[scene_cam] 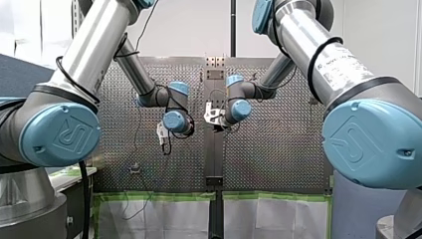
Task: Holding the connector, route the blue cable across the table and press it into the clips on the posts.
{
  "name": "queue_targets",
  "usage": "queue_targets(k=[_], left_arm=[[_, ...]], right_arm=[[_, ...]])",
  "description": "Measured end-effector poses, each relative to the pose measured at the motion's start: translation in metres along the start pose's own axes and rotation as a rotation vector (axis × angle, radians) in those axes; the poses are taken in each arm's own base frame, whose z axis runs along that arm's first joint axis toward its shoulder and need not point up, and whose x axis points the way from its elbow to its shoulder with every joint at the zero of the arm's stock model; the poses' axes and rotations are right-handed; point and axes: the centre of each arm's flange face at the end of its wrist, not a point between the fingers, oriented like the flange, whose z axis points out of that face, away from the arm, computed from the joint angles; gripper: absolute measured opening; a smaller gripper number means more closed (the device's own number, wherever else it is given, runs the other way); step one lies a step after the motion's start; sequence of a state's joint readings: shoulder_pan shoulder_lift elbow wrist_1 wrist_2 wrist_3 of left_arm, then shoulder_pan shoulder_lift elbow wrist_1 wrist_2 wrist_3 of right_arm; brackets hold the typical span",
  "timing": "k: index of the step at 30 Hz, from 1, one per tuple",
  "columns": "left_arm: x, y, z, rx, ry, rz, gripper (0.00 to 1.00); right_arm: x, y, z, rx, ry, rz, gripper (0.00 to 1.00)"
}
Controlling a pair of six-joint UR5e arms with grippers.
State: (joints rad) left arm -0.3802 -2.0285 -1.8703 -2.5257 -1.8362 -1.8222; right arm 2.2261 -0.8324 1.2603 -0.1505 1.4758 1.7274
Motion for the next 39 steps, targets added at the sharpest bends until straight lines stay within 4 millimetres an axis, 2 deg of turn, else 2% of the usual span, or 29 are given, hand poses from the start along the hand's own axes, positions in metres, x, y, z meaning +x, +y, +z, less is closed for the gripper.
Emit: queue_targets(k=[4, 14, 23, 28, 29, 30, 32, 33, 34, 35, 36, 37, 38, 39], left_arm=[[0.004, 0.001, 0.007, -0.011, -0.006, 0.000, 1.00], [-0.017, -0.004, 0.033, -0.020, -0.042, -0.008, 1.00], [-0.004, -0.002, 0.060, -0.046, -0.001, 0.018, 1.00], [-0.005, -0.001, 0.068, -0.076, 0.002, 0.023, 1.00], [-0.005, 0.000, 0.068, -0.079, 0.002, 0.024, 0.91], [-0.005, 0.000, 0.068, -0.083, 0.003, 0.024, 0.91], [-0.005, 0.000, 0.068, -0.086, 0.008, 0.026, 0.69], [-0.005, 0.000, 0.067, -0.088, 0.012, 0.028, 0.69], [-0.005, 0.000, 0.067, -0.089, 0.016, 0.030, 0.51], [-0.004, 0.000, 0.066, -0.089, 0.018, 0.031, 0.37], [-0.004, -0.001, 0.066, -0.090, 0.021, 0.033, 0.37], [-0.004, -0.001, 0.065, -0.089, 0.022, 0.035, 0.21], [-0.003, -0.002, 0.065, -0.089, 0.023, 0.036, 0.09], [-0.003, -0.002, 0.065, -0.089, 0.024, 0.036, 0.09]], right_arm=[[0.000, 0.000, 0.000, 0.000, 0.001, -0.001, 0.00], [0.000, 0.001, 0.000, -0.002, 0.002, 0.000, 0.00], [0.001, 0.002, 0.000, 0.000, 0.003, 0.001, 0.00], [0.001, 0.002, 0.000, 0.001, 0.003, 0.001, 0.00], [0.001, 0.002, 0.000, 0.001, 0.003, 0.001, 0.00], [0.001, 0.002, 0.000, 0.001, 0.003, 0.001, 0.00], [0.001, 0.002, 0.000, 0.001, 0.003, 0.001, 0.00], [0.001, 0.002, 0.000, 0.001, 0.003, 0.001, 0.00], [0.001, 0.002, 0.000, 0.001, 0.003, 0.001, 0.00], [0.001, 0.001, 0.000, 0.001, 0.003, 0.001, 0.00], [0.001, 0.001, 0.000, 0.001, 0.003, 0.000, 0.00], [0.001, 0.002, 0.000, 0.001, 0.003, 0.000, 0.00], [0.001, 0.001, 0.000, 0.001, 0.003, 0.000, 0.00], [0.001, 0.002, 0.000, 0.001, 0.003, 0.000, 0.00]])
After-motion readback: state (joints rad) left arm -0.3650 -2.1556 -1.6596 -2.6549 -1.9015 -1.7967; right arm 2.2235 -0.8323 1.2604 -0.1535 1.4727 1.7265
